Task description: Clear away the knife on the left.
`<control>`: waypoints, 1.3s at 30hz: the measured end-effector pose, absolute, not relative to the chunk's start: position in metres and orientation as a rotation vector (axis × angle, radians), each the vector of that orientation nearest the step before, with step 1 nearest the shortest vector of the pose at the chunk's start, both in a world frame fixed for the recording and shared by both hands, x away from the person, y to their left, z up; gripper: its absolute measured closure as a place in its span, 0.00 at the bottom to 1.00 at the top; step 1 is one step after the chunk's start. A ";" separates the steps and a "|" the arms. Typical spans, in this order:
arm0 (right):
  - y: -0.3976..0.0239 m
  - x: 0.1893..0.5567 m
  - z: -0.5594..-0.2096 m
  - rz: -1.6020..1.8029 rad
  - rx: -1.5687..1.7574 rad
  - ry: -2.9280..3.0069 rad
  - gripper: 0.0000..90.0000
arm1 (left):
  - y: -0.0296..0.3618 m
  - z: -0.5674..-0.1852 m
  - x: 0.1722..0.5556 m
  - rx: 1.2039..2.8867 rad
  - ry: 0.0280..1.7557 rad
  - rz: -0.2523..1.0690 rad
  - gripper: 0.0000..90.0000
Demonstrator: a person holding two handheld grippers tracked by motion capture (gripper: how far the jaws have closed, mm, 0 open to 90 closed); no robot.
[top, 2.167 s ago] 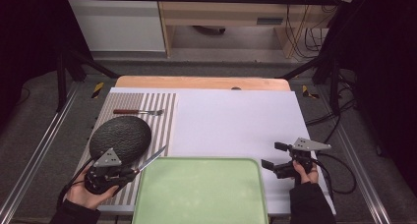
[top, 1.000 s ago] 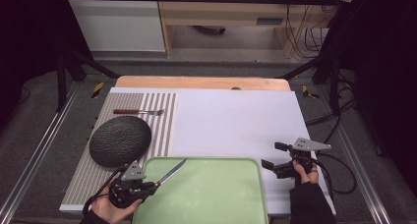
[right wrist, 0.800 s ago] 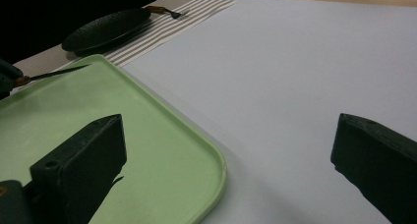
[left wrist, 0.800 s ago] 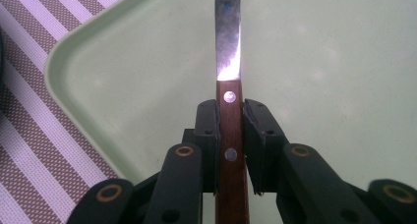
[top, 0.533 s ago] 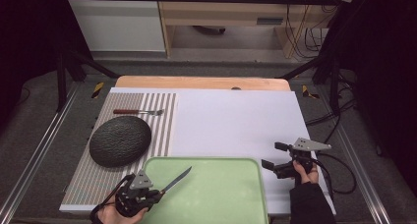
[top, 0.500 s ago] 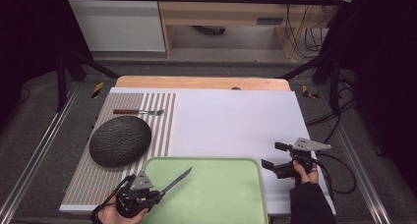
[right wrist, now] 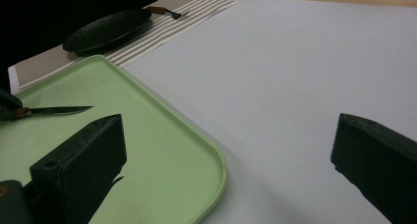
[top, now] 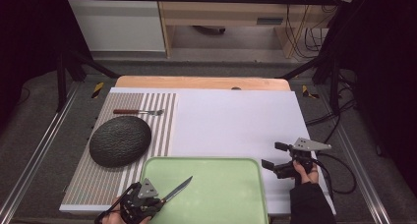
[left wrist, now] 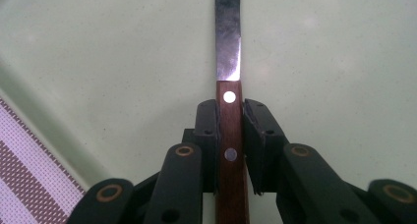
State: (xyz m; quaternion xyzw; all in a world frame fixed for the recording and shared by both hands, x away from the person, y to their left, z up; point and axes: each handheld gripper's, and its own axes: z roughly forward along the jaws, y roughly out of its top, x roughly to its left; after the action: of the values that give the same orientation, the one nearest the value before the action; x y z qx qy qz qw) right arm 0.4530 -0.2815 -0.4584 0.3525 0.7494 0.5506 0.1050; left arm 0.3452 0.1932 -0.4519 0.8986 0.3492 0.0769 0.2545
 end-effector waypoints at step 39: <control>-0.281 0.453 -0.459 1.617 1.042 2.208 0.01 | 0.180 -0.459 0.349 2.363 0.739 0.153 1.00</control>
State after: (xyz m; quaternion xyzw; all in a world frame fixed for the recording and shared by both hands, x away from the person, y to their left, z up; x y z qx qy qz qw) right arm 0.4533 -0.2812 -0.4589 0.3538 0.7498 0.5489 0.1064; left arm 0.3489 0.1796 -0.4589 0.9011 0.2819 0.0582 0.3244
